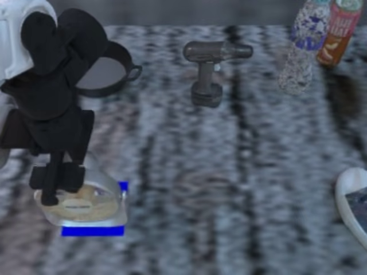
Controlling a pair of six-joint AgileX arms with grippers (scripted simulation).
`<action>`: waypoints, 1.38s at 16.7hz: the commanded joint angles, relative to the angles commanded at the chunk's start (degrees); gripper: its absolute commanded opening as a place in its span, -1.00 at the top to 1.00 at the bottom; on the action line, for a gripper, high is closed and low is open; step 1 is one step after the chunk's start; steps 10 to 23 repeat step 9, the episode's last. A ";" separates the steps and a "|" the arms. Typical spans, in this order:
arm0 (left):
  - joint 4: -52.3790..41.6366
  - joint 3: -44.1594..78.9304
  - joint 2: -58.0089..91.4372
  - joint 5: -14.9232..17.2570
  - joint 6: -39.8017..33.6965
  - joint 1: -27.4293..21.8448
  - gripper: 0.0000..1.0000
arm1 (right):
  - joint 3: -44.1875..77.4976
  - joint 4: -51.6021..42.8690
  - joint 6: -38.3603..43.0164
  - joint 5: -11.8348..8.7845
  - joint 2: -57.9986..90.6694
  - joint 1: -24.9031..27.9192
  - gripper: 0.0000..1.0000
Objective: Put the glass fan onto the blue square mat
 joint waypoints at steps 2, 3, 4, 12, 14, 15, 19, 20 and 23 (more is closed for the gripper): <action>0.00 0.00 0.00 0.00 0.00 0.00 -0.81 | 0.00 0.00 0.00 0.00 0.00 0.00 -1.00; 0.00 0.00 0.00 0.00 0.00 0.00 -0.96 | 0.00 0.00 0.00 0.00 0.00 0.00 -1.00; 0.00 0.00 0.00 0.00 0.00 0.00 -1.00 | 0.00 0.00 0.00 0.00 0.00 0.00 -1.00; 0.00 0.00 0.00 0.00 0.00 0.00 -1.00 | 0.00 0.00 0.00 0.00 0.00 0.00 -1.00; 0.00 0.00 0.00 0.00 0.00 0.00 -1.00 | 0.00 0.00 0.00 0.00 0.00 0.00 -1.00; 0.00 0.00 0.00 0.00 0.00 0.00 -1.00 | 0.00 0.00 0.00 0.00 0.00 0.00 -1.00; 0.00 0.00 0.00 0.00 0.00 0.00 -1.00 | 0.00 0.00 0.00 0.00 0.00 0.00 -1.00; 0.00 0.00 0.00 0.00 0.00 0.00 -1.00 | 0.00 0.00 0.00 0.00 0.00 0.00 -1.00; 0.00 0.00 0.00 0.00 0.00 0.00 -1.00 | 0.00 0.00 0.00 0.00 0.00 0.00 -1.00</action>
